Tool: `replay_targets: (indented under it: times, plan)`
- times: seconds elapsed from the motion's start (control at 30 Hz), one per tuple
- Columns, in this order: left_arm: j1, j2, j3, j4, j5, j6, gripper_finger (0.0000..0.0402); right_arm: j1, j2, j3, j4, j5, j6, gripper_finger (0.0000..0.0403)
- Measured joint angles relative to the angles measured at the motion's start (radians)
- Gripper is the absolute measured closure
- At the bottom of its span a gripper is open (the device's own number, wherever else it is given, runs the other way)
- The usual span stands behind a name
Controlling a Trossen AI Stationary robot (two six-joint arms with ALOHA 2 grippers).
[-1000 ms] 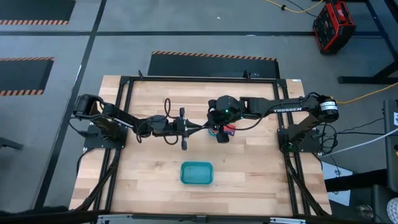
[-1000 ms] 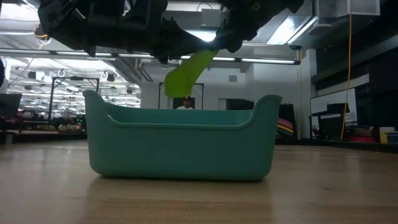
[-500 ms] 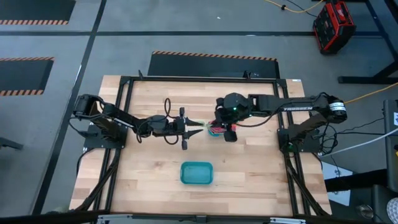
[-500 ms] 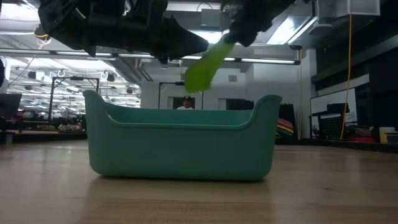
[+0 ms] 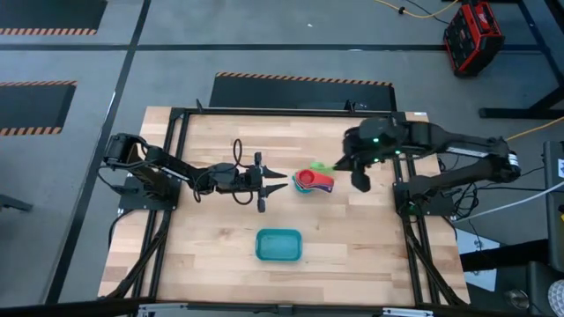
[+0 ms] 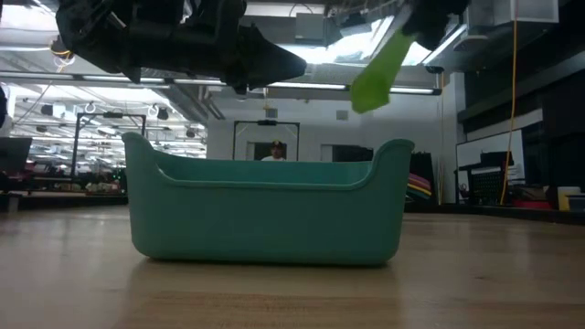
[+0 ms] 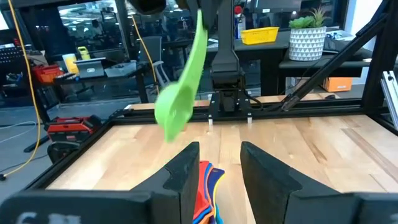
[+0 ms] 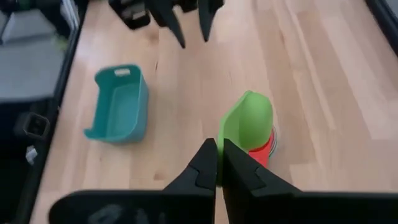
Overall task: Nest measuring cups in basket
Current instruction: Stack the green measuring cup on top of the red measuring cup
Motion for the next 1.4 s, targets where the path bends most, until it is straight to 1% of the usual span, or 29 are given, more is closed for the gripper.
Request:
replay_targets:
  times: [0.07, 0.13, 0.23, 0.37, 0.43, 0.57, 0.67, 0.77, 0.87, 1.0, 1.17, 1.4]
  plan:
    - [0.000, 0.000, 0.000, 0.000, 0.000, 0.000, 0.0289, -0.009, -0.057, -0.043, 0.026, 0.000, 0.059, 0.0392]
    - [0.000, 0.000, 0.000, -0.001, 0.000, 0.000, 0.0289, -0.018, -0.116, -0.121, 0.104, 0.000, 0.140, 0.0393]
    - [0.000, 0.000, 0.000, -0.001, 0.000, 0.000, 0.0289, -0.029, -0.201, -0.270, 0.276, 0.000, 0.287, 0.0392]
    - [0.000, 0.000, -0.001, -0.002, 0.000, 0.000, 0.0289, -0.039, -0.279, -0.469, 0.598, -0.002, 0.507, 0.0392]
    - [0.000, 0.000, -0.001, -0.002, 0.000, 0.000, 0.0289, -0.039, -0.294, -0.565, 0.736, -0.007, 0.609, 0.0393]
    - [0.000, 0.000, -0.001, -0.002, 0.000, 0.000, 0.0289, -0.038, -0.296, -0.728, 0.954, -0.011, 0.768, 0.0392]
    - [0.000, 0.000, -0.001, -0.002, 0.000, 0.000, 0.0289, -0.039, -0.294, -0.824, 1.082, -0.001, 0.846, 0.0392]
    - [0.000, 0.000, -0.001, -0.002, 0.000, 0.000, 0.0289, -0.039, -0.294, -0.891, 1.201, 0.009, 0.905, 0.0392]
    - [0.000, 0.000, -0.001, -0.002, 0.000, 0.000, 0.0289, -0.039, -0.294, -0.943, 1.243, 0.056, 0.946, 0.0392]
    - [0.000, 0.000, -0.001, -0.002, 0.000, 0.000, 0.0289, -0.039, -0.294, -0.983, 1.253, 0.111, 0.976, 0.0392]
    - [0.000, 0.000, -0.001, -0.002, 0.000, 0.000, 0.0289, -0.039, -0.294, -1.006, 1.307, 0.118, 0.996, 0.0392]
    - [0.000, 0.000, -0.001, -0.002, 0.000, 0.000, 0.0289, -0.032, -0.294, -1.012, 1.311, 0.139, 1.002, 0.0392]
